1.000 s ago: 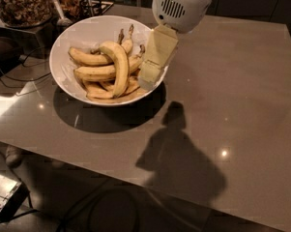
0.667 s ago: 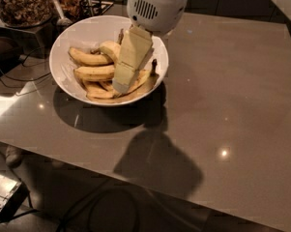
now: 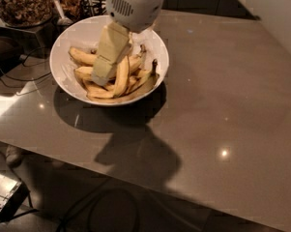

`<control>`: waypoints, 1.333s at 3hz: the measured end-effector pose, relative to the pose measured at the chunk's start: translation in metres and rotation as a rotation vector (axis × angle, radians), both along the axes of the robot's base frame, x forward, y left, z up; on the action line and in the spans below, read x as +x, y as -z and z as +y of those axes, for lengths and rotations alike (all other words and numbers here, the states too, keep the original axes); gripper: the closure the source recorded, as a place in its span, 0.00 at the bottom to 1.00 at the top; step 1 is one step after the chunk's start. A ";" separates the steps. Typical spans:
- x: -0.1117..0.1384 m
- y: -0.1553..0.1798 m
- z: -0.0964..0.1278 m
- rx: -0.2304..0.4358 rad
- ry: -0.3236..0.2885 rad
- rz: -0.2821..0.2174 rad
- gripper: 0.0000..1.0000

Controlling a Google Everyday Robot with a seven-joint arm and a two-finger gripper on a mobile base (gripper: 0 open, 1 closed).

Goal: Pick banana from white bowl

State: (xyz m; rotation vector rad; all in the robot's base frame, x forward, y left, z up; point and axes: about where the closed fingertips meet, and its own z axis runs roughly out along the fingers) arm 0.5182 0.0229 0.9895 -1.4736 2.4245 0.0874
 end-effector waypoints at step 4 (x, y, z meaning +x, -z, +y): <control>0.073 0.034 0.026 0.069 0.166 0.145 0.26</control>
Offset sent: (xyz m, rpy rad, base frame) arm 0.0514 0.0294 -0.0312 0.0090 0.1950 -0.1098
